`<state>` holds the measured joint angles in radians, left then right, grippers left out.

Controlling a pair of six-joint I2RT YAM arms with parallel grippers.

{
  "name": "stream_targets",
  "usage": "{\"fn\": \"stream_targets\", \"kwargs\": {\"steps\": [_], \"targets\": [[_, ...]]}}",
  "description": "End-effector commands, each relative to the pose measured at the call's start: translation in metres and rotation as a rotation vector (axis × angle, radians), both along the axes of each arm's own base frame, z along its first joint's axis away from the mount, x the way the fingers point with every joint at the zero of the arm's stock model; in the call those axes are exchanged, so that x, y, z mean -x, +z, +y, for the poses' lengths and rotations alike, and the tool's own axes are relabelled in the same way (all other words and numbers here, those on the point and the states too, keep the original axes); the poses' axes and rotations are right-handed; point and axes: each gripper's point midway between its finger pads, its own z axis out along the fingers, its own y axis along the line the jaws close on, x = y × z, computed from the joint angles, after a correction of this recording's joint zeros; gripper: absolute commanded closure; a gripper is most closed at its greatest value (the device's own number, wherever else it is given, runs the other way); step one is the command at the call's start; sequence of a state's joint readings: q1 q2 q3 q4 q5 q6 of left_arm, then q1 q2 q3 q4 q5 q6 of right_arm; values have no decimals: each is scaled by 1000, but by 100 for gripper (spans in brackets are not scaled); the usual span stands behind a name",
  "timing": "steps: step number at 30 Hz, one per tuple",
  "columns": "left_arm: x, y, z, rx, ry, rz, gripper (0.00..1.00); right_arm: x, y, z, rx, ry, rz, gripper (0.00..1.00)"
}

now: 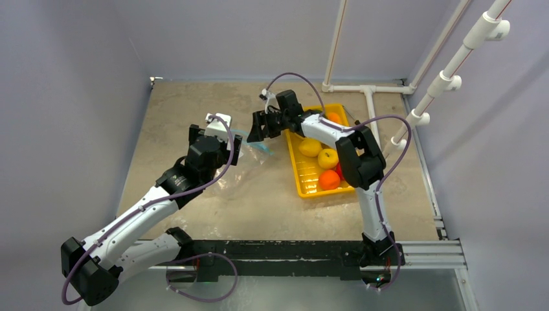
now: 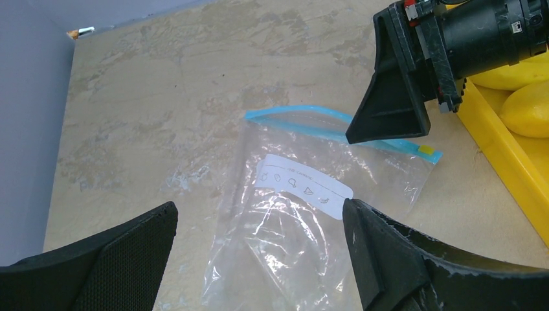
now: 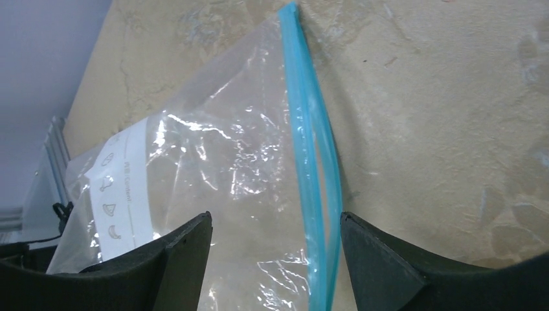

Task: Place the food in the zip-top bag and seal the zipper
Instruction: Pick up the zipper food storage bag at the center of the board.

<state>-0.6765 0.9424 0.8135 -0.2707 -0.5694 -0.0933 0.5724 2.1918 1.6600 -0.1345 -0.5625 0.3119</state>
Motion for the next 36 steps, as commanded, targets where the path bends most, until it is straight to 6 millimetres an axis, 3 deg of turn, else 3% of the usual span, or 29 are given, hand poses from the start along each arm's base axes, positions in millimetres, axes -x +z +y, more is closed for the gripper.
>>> {"fn": "stream_targets", "kwargs": {"steps": [1, 7, 21, 36], "targets": [[0, 11, -3, 22, -15, -34, 3, 14, 6, 11, -73, 108, -8, 25], [0, 12, -3, 25, -15, -37, 3, 16, 2, 12, -81, 114, 1, 26], [0, 12, -3, 25, -14, -37, 3, -6, 3, -2, -92, 16, -2, 25], [0, 12, -3, 25, -17, -38, 3, 26, -14, -1, -157, 151, 46, 29]]}}
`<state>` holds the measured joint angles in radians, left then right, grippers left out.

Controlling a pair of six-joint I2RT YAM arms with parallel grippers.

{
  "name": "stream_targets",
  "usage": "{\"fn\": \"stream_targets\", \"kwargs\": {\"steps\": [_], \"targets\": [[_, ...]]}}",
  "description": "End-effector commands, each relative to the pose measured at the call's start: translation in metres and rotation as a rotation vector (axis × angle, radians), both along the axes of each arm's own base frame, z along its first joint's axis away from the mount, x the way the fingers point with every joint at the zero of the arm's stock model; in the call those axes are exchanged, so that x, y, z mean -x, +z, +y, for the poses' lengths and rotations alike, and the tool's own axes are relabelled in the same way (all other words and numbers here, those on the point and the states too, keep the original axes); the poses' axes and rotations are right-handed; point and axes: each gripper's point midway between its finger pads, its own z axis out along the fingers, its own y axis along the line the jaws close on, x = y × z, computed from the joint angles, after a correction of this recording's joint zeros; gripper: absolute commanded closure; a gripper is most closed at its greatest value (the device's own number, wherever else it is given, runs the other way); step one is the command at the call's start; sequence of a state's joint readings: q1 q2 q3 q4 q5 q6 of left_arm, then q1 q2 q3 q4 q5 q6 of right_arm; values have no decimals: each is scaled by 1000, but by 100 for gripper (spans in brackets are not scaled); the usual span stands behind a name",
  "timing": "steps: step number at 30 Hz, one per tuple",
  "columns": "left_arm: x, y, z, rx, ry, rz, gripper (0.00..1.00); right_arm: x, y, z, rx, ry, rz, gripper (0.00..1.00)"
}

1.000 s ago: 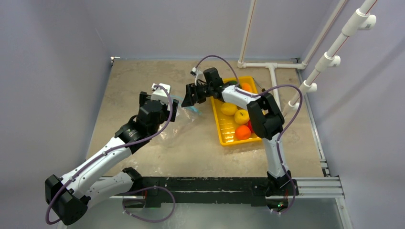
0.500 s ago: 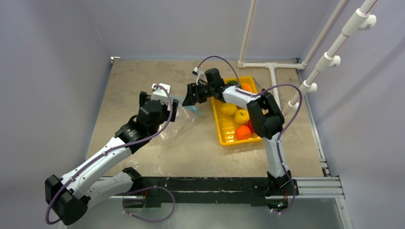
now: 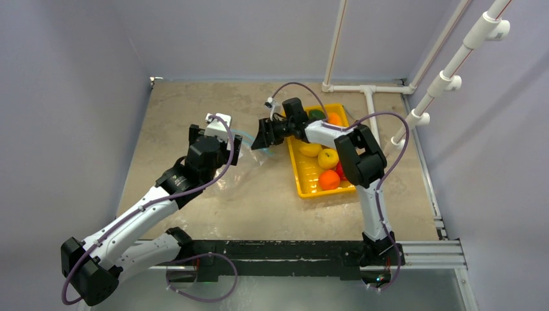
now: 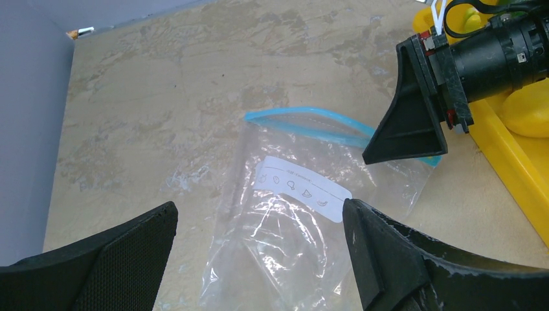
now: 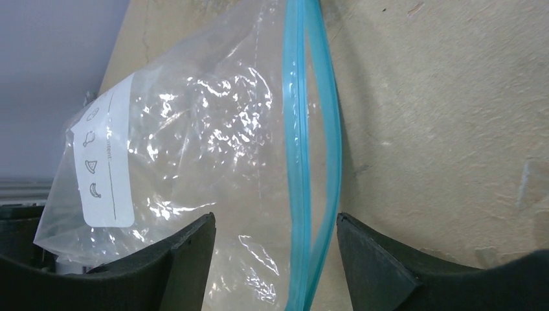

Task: Place the food in the zip-top bag and seal the zipper
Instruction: Pick up the zipper food storage bag at the center of the board.

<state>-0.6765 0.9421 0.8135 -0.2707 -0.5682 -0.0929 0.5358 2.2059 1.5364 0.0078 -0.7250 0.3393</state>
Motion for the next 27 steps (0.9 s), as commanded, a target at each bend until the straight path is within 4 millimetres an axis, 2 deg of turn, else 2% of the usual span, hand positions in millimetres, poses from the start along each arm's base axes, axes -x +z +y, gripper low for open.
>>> {"fn": "stream_targets", "kwargs": {"steps": [1, 11, 14, 20, 27], "targets": [[0, 12, -3, 24, -16, -36, 3, 10, 8, 7, -71, 80, -29, 30], [0, 11, -3, 21, -17, -34, 3, 26, 14, 6, -94, 108, -51, 33], [0, 10, -4, 20, -17, -33, 3, 31, 23, 7, -116, 111, -72, 35], [-1, 10, -5, 20, -21, -30, 3, 42, 24, 10, -128, 117, -66, 43], [-1, 10, -6, 22, -25, -31, 3, 55, 27, 5, -135, 102, -61, 67]]}}
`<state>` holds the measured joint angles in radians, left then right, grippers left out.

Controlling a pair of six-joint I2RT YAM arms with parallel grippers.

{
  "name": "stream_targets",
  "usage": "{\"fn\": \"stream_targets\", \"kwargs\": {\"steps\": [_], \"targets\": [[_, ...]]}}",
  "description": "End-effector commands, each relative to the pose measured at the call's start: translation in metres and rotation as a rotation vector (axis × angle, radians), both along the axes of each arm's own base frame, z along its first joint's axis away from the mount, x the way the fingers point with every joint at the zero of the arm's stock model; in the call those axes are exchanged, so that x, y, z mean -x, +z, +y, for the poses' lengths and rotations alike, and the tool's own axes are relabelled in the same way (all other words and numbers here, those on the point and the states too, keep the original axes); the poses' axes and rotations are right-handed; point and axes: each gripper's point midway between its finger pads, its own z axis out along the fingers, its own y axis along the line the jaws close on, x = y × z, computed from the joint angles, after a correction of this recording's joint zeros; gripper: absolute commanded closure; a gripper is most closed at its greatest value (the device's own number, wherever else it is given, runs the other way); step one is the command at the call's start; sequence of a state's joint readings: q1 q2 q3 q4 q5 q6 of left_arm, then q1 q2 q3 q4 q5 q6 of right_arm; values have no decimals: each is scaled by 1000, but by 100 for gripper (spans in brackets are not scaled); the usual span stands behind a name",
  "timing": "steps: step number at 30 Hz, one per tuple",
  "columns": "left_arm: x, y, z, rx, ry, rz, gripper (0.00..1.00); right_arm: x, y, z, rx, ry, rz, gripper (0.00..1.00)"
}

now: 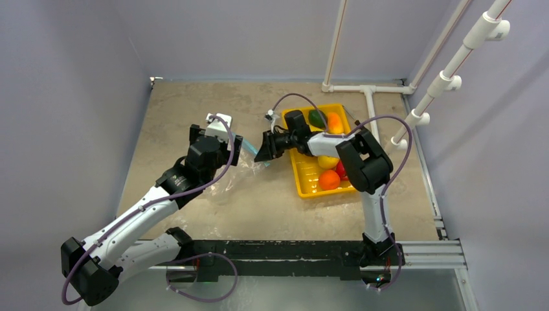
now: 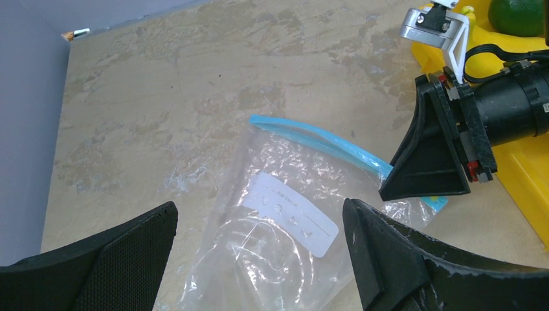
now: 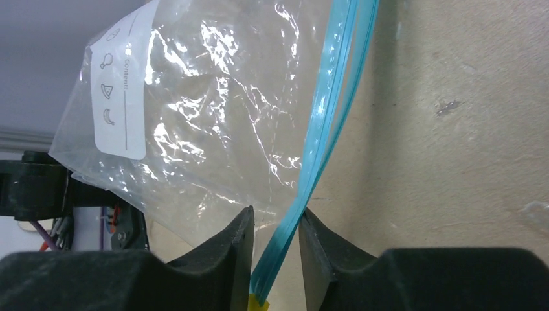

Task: Place the food in the zip-top bag and seal the zipper
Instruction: Pick up the zipper food storage bag at the center of the board.

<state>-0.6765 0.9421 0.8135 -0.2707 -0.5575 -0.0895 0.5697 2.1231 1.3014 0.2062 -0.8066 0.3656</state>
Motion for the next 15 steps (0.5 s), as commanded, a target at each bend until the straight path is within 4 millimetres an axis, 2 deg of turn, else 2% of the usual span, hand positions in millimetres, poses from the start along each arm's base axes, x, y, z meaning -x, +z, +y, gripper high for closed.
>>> {"fn": "stream_targets", "kwargs": {"steps": [1, 5, 7, 8, 15], "targets": [[-1, 9, -4, 21, -15, -30, 3, 5, 36, 3, -67, 7, -70, 71], [-2, 10, -5, 22, -18, -31, 3, 8, 41, 2, -62, -34, -87, 85], [-1, 10, -5, 24, -19, -33, 3, 5, 44, 0, -48, -93, -108, 97], [-1, 10, -5, 25, -18, -33, 2, 5, 50, 1, -53, -113, -123, 100], [-1, 10, -5, 33, -11, -28, 1, 4, 89, 3, -83, -213, -217, 100]]}}
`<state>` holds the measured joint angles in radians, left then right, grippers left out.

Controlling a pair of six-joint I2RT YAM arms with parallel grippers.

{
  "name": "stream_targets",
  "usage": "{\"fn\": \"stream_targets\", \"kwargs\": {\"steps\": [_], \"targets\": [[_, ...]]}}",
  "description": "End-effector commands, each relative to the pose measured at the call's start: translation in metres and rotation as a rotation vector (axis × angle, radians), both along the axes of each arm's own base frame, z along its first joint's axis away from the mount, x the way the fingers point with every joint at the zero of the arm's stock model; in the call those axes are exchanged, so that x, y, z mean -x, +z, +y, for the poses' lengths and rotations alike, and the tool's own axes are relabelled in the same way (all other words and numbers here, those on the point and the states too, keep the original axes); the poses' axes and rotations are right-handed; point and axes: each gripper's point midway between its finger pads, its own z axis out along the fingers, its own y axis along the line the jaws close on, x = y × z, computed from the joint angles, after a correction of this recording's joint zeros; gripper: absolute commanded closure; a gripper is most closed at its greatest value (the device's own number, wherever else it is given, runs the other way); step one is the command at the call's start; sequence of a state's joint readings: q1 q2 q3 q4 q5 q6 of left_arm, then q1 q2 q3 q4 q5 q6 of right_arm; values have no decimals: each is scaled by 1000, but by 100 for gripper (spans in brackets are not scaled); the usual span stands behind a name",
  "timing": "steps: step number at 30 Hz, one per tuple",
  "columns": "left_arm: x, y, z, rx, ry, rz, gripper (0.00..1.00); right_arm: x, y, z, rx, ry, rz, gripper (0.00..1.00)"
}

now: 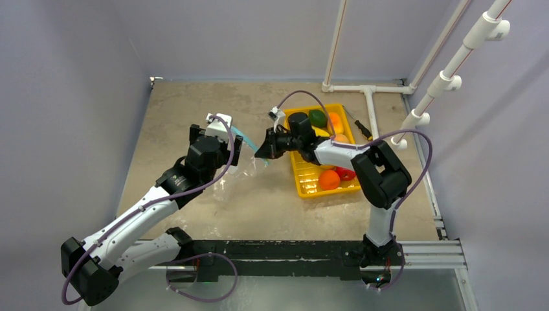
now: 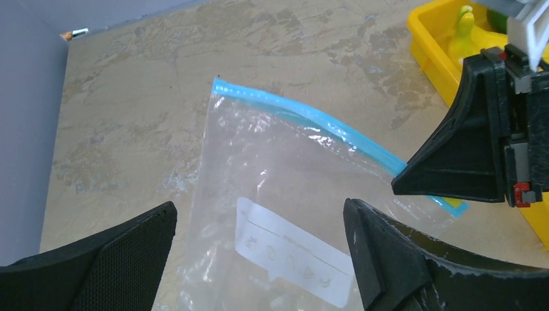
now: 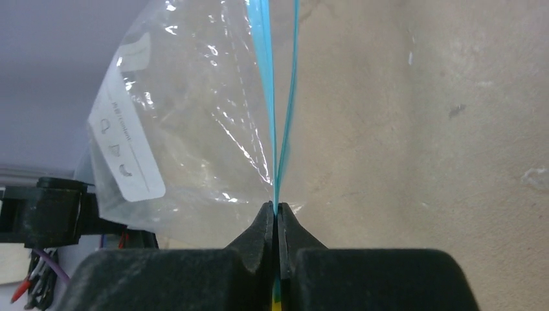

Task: Place the food in the zip-top bag and seal the zipper
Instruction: Pick up the zipper food storage bag at the center of the board, then open the zipper of the food storage bag.

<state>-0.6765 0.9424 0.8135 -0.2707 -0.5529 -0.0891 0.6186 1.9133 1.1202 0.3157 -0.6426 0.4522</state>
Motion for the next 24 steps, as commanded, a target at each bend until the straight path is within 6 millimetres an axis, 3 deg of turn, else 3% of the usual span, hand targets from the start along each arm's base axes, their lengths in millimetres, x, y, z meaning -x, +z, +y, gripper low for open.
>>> {"fn": "stream_targets", "kwargs": {"steps": [1, 7, 14, 19, 24], "targets": [[-1, 13, -4, 38, -5, -36, 1, -14, 55, 7, -61, -101, -151, 100], [0, 36, -6, 109, -8, -78, 1, -16, 101, 0, -70, -211, -256, 100], [2, 74, -5, 187, 16, -113, 1, -5, 147, -3, -114, -278, -347, 100], [5, 100, -8, 268, 15, -123, 1, 1, 158, 1, -98, -329, -386, 100], [6, 113, -19, 325, -4, -95, 1, 2, 159, 2, -69, -391, -412, 100]]}}
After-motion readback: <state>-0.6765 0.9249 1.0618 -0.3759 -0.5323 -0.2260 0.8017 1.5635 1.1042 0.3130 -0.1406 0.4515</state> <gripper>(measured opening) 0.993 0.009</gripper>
